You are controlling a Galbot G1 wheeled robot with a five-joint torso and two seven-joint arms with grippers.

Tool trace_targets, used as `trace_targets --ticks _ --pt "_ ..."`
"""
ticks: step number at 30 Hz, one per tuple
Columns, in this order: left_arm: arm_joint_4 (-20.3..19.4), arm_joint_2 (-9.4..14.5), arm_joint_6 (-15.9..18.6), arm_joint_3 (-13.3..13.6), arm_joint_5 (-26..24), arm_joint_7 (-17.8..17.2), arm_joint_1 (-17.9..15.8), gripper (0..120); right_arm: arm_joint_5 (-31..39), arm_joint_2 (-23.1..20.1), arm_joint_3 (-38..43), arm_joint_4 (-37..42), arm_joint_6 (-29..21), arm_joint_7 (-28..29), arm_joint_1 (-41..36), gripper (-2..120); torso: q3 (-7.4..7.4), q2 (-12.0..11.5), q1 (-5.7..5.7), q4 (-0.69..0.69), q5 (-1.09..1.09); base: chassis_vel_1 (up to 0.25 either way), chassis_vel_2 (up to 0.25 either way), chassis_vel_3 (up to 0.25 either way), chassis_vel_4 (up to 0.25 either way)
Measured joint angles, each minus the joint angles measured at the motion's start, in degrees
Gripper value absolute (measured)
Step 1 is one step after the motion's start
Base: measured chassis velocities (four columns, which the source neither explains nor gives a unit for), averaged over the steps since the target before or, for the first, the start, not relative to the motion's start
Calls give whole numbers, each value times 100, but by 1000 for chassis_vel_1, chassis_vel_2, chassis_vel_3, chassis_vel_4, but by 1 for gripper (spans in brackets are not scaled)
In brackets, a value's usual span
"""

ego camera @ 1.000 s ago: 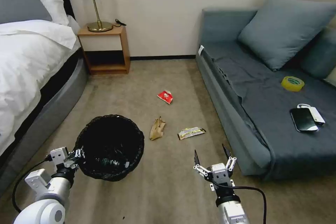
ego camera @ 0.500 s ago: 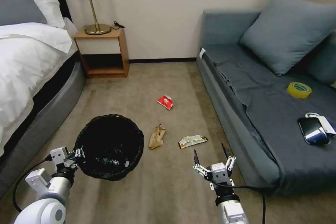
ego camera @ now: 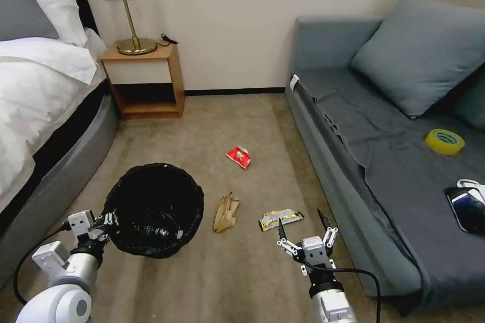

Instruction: Pick up the trash bin, then pick up the garbage on the floor and place it into the trash bin.

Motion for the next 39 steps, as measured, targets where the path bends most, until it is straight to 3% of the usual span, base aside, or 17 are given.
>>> trace_targets --ticks 13,17,18,21,22,25,27,29,31,33,35,39 --pt "-50 -14 -91 87 177 71 48 5 272 -131 -107 -317 -57 9 238 100 0 0 0 0 0 -125 122 128 -122" --pt "-51 -30 -109 165 272 80 11 5 760 -257 -236 -409 -334 36 509 100 0 -1 0 -1 0 -87 84 85 -69" --pt "-51 -34 -117 213 311 81 -15 5 1176 -375 -345 -475 -570 104 775 100 0 0 0 -1 1 0 0 0 0" --pt "-51 -34 -120 233 323 83 -23 5 1308 -422 -374 -503 -651 127 876 100 0 -1 0 0 0 0 0 0 0" --pt "-24 -30 -136 279 374 108 -62 5 1819 -716 -567 -688 -1012 272 1373 100 0 -1 0 0 1 0 0 0 0" --pt "32 -25 -154 283 399 115 -113 5 2274 -1016 -762 -867 -1270 424 1744 100 0 0 0 0 0 0 0 0 0" --pt "128 -11 -180 269 424 136 -181 5 3079 -1400 -1089 -1203 -1574 740 2278 100 0 0 0 0 0 0 0 0 0" --pt "140 -8 -184 266 424 140 -188 5 3193 -1443 -1134 -1247 -1602 778 2343 100 0 -1 0 0 0 0 0 0 0" --pt "221 27 -214 244 417 166 -229 5 4091 -1716 -1472 -1565 -1911 1104 2878 100 0 -1 0 0 0 0 0 0 0" --pt "245 39 -226 241 415 178 -239 5 4323 -1763 -1578 -1648 -1981 1206 3037 100 0 0 0 0 0 0 0 0 0" --pt "345 80 -264 233 407 213 -304 5 5376 -1801 -1998 -1990 -2695 1765 3753 100 0 -1 0 1 -1 0 0 0 0" --pt "426 94 -277 232 406 226 -388 5 6356 -1543 -2301 -2370 -3144 2325 4246 100 0 -1 0 0 0 0 0 0 0"
